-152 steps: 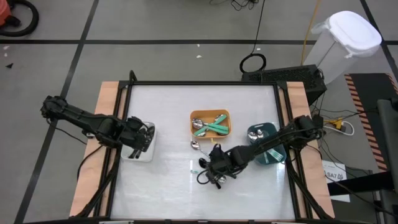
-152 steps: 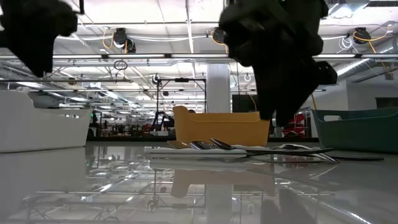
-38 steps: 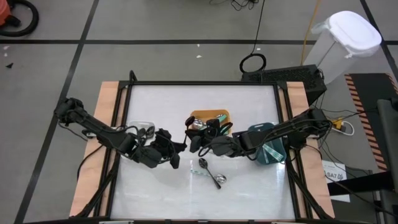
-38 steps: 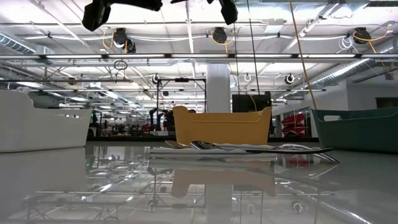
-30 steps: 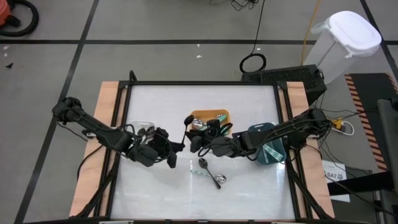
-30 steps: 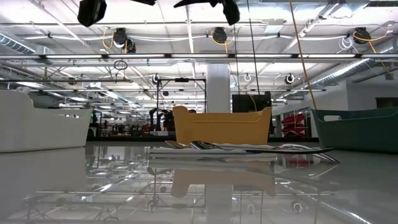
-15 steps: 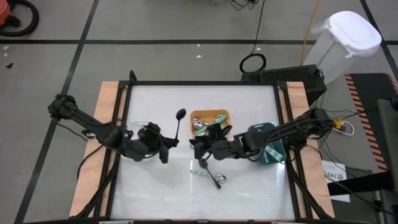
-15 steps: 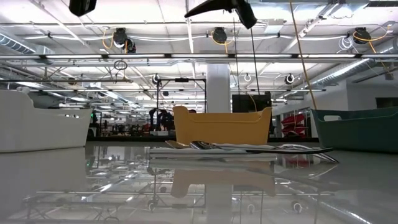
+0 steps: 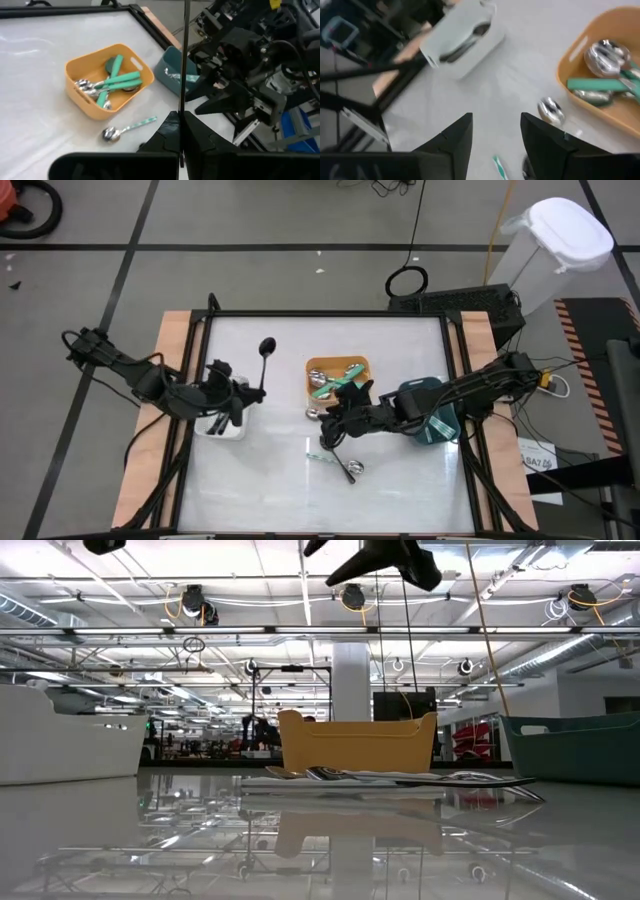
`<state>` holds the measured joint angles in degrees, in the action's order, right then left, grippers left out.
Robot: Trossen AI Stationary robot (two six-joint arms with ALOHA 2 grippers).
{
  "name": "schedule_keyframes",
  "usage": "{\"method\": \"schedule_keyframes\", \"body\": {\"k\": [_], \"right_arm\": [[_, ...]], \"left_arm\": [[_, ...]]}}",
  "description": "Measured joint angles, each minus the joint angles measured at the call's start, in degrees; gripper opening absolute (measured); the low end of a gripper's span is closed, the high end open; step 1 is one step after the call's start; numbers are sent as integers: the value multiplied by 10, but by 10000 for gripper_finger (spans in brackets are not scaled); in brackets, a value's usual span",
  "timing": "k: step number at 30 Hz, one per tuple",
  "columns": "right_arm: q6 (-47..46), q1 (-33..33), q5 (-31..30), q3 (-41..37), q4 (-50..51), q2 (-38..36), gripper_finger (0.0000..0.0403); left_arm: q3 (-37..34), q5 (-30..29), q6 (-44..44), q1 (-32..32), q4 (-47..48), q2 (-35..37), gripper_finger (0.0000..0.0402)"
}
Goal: Sort silverware by color (type)
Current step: Put the black spoon into the white bin
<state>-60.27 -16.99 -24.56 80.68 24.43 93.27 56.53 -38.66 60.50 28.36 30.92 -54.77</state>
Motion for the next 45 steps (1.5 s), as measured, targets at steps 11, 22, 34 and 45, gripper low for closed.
{"method": "schedule_keyframes", "body": {"k": [11,22,34,45], "right_arm": [[11,0,24,0,58,0,162],[-15,-8,23,0,85,0,162],[-27,-27,22,0,119,0,162],[-27,-34,20,0,123,0,162]], "left_arm": [[0,75,130,2,159,66,1],[0,102,226,35,282,69,1],[-4,126,351,102,408,70,1],[-81,186,444,151,391,76,1]]}}
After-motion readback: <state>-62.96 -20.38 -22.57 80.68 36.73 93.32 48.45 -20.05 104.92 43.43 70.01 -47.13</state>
